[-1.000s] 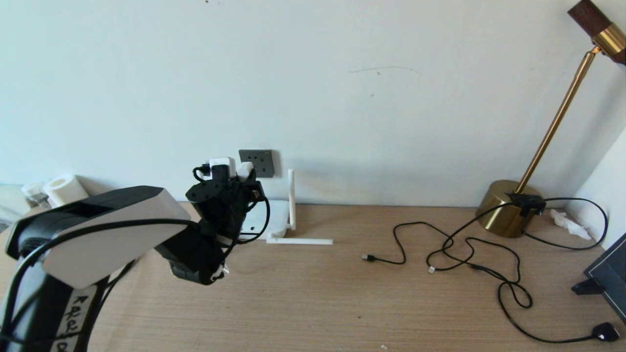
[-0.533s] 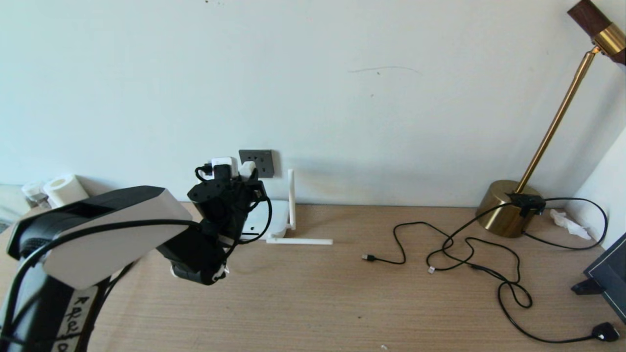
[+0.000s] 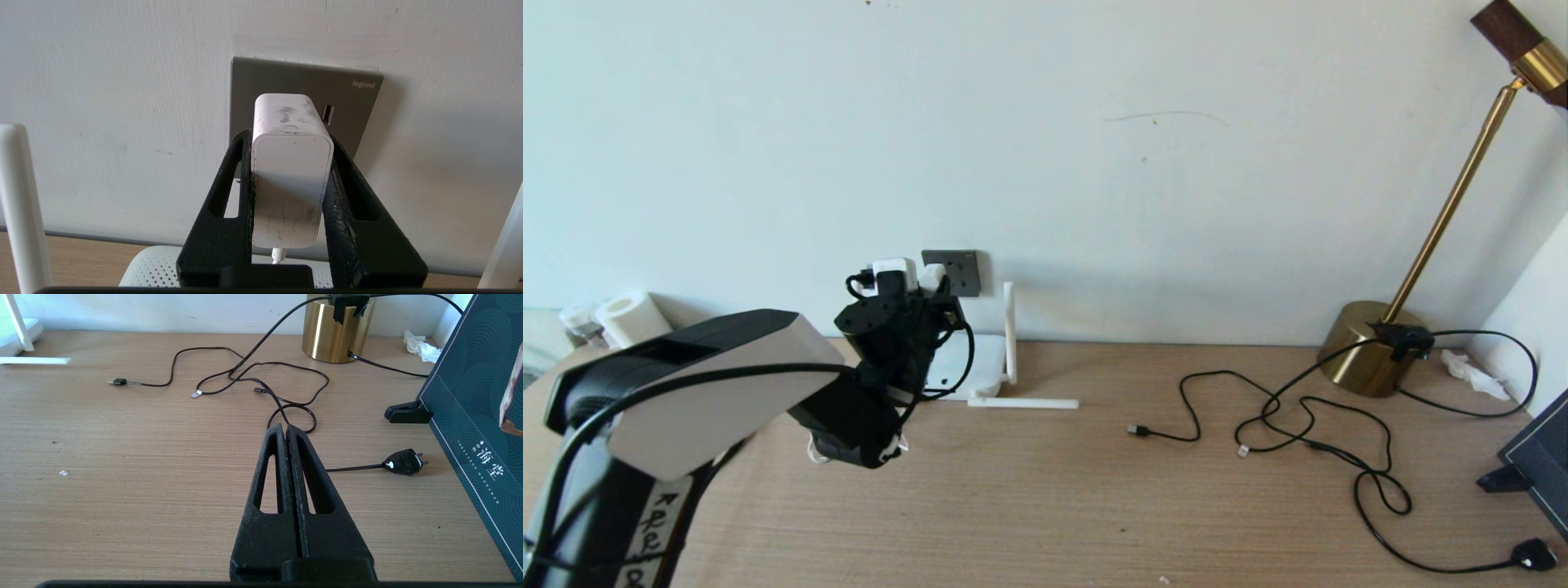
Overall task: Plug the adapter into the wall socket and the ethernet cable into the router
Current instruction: Align plug and socket
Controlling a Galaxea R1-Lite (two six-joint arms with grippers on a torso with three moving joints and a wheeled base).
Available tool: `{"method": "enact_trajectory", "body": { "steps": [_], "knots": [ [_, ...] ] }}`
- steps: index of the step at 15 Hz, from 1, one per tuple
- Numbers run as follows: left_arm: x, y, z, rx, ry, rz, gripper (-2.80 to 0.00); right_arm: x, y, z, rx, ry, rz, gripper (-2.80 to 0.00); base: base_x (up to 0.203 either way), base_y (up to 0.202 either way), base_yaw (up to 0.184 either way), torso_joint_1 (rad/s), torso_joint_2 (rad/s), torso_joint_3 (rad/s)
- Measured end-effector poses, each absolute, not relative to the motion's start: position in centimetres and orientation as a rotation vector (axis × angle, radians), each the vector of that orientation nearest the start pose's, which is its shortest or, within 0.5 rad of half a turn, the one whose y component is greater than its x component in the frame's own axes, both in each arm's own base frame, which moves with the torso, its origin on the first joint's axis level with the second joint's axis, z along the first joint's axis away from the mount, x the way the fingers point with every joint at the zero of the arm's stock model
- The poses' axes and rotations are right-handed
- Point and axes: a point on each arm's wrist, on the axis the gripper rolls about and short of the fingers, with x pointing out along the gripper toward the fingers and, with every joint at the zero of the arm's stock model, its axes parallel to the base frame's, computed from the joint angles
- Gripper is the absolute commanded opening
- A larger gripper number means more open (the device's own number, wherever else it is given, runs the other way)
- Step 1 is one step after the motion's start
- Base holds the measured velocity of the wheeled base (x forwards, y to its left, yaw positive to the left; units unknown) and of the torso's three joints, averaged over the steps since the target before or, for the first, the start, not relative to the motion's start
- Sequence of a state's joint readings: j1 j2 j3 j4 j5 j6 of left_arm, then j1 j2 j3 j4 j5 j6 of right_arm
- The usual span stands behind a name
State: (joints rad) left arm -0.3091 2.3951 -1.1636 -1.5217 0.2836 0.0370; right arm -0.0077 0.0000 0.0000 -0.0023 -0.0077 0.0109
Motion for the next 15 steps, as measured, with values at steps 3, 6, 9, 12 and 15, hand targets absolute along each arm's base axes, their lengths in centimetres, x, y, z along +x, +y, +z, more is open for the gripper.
{"method": "enact_trajectory", "body": {
  "steps": [3,6,9,12,15],
  "knots": [
    [42.88,-13.03,8.83,-0.047,-0.269,-0.024,-2.80,-2.28,0.00,7.57,0.011,-0.002,-0.015,-2.80,0.000,0.000,0.000,0.000,0.00,0.000],
    [43.16,-13.14,8.66,-0.051,-0.273,-0.026,-2.80,-2.28,0.00,7.57,0.011,-0.002,-0.015,-2.80,0.000,0.000,0.000,0.000,0.00,0.000],
    [43.38,-13.27,8.59,-0.053,-0.279,-0.027,-2.80,-2.28,0.00,7.57,0.011,-0.002,-0.015,-2.80,0.000,0.000,0.000,0.000,0.00,0.000],
    [43.46,-13.51,8.66,-0.055,-0.285,-0.031,-2.80,-2.28,0.00,7.57,0.011,-0.002,-0.015,-2.80,0.000,0.000,0.000,0.000,0.00,0.000],
    [43.76,-13.63,8.66,-0.057,-0.295,-0.031,-2.80,-2.28,0.00,7.57,0.011,-0.002,-0.015,-2.80,0.000,0.000,0.000,0.000,0.00,0.000]
  ]
}}
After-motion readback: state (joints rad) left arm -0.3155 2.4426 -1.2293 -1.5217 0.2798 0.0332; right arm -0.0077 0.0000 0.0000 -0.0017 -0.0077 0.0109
